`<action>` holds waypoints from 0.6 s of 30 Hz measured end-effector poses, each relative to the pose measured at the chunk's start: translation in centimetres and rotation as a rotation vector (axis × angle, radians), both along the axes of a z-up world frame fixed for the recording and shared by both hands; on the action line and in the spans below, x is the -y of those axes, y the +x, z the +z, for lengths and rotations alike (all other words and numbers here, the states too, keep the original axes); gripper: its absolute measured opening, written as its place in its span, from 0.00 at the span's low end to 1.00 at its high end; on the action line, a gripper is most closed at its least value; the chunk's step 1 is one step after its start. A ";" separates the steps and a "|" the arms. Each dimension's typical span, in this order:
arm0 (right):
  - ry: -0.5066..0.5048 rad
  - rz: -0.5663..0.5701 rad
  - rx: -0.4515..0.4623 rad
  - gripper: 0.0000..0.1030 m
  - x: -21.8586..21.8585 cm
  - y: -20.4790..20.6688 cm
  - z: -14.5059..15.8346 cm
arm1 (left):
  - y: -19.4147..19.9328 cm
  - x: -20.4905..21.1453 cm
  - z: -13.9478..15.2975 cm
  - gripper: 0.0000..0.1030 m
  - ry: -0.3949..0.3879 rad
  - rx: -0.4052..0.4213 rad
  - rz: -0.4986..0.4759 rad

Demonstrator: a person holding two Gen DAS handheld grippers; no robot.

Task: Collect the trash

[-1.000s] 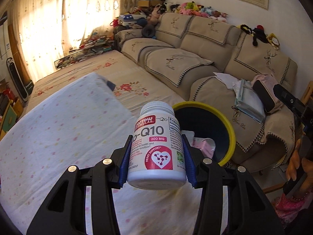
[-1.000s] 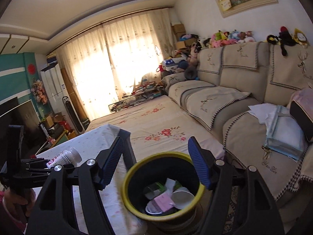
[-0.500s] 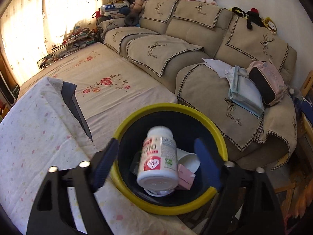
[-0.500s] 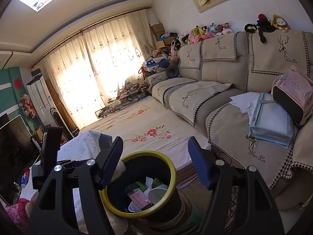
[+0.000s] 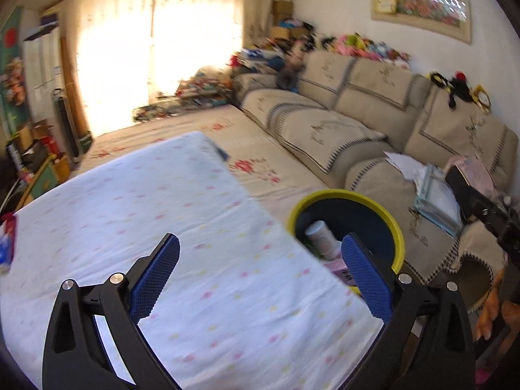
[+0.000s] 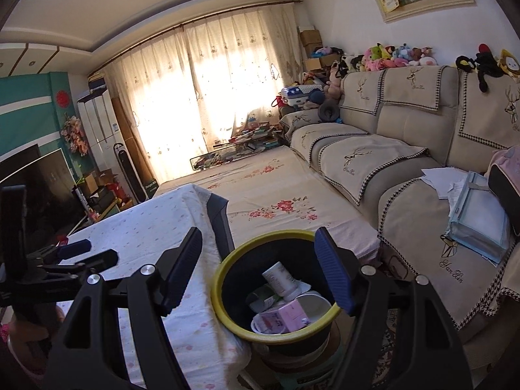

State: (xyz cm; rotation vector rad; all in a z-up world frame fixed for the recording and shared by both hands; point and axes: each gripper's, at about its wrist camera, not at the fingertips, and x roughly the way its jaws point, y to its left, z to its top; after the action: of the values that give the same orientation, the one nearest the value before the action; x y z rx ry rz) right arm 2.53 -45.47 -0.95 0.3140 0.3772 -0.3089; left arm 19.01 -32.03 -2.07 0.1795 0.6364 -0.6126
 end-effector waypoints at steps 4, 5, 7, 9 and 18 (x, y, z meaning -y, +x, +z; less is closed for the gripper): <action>-0.031 0.059 -0.012 0.68 -3.0 0.5 0.4 | -2.5 -6.7 1.4 0.95 -0.043 0.054 0.132; -0.041 0.073 -0.012 0.70 -3.7 0.6 0.5 | -3.3 -8.4 1.7 0.95 -0.047 0.074 0.167; -0.054 0.093 -0.008 0.71 -4.9 0.5 0.8 | -4.8 -11.2 2.4 0.95 -0.042 0.111 0.236; -0.069 0.112 -0.005 0.74 -5.9 0.3 1.2 | -6.1 -13.9 3.0 0.95 -0.031 0.139 0.303; -0.126 0.145 0.024 0.82 -8.7 -2.3 3.1 | -11.0 -22.6 4.7 0.95 -0.081 0.169 0.488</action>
State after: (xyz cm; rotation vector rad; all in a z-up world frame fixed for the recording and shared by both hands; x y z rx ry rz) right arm 0.21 -36.79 2.16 0.1659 0.3532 -0.1851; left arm 8.04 -9.40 2.67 -0.0033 0.4668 -0.1488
